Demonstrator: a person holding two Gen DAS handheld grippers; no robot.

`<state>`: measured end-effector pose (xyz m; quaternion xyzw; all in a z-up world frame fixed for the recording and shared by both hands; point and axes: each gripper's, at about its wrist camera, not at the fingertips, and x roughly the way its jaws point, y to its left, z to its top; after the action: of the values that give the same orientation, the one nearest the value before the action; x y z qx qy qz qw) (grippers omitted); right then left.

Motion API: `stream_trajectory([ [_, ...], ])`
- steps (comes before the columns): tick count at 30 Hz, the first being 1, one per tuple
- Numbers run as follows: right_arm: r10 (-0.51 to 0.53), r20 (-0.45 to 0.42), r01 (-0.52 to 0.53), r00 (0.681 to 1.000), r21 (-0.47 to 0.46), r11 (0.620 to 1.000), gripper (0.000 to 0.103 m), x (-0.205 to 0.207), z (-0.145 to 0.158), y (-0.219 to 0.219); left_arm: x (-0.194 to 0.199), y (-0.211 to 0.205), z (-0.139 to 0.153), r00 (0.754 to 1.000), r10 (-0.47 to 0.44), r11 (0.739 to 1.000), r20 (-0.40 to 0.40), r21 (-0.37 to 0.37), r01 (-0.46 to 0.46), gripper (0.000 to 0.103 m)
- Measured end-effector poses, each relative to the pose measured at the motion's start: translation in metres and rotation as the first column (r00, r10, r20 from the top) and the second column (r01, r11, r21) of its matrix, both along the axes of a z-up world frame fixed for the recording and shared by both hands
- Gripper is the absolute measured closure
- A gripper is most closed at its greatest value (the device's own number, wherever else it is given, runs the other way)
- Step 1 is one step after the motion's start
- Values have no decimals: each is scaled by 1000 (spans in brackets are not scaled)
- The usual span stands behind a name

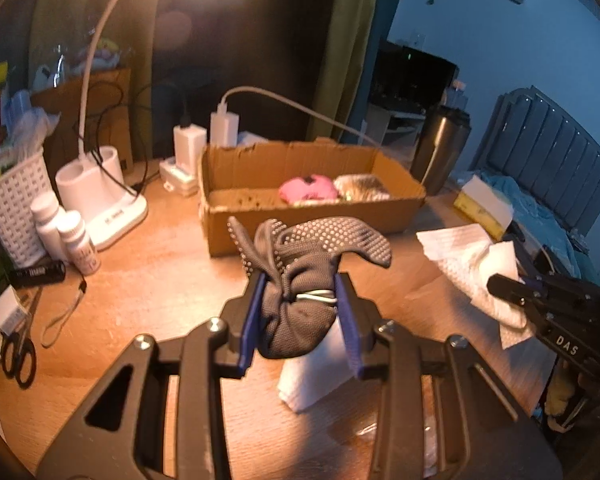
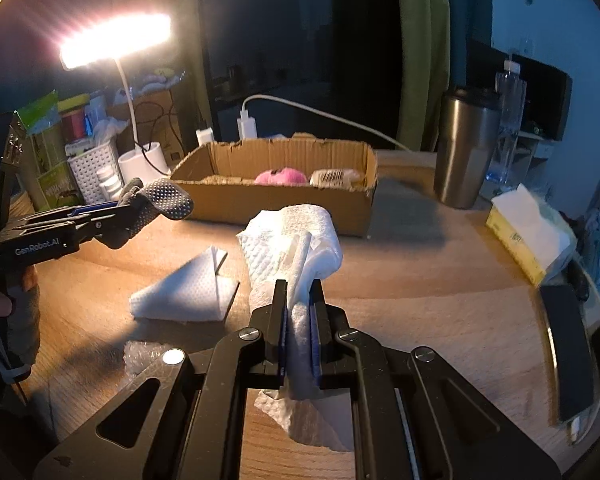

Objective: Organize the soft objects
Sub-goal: 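Carry the gloves with the left tool while the right tool carries the towel over the box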

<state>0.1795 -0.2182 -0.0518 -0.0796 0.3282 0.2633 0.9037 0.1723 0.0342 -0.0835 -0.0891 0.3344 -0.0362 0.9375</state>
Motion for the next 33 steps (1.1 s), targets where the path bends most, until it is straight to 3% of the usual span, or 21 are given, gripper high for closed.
stream_trajectory([
  [17,0,122,-8,993,58,998,93,3,44,4,-7,-22,43,992,-23,998,125,53,17,67],
  [33,13,204,-31,979,87,996,93,25,80,15,13,-37,76,975,-41,996,219,85,23,67],
])
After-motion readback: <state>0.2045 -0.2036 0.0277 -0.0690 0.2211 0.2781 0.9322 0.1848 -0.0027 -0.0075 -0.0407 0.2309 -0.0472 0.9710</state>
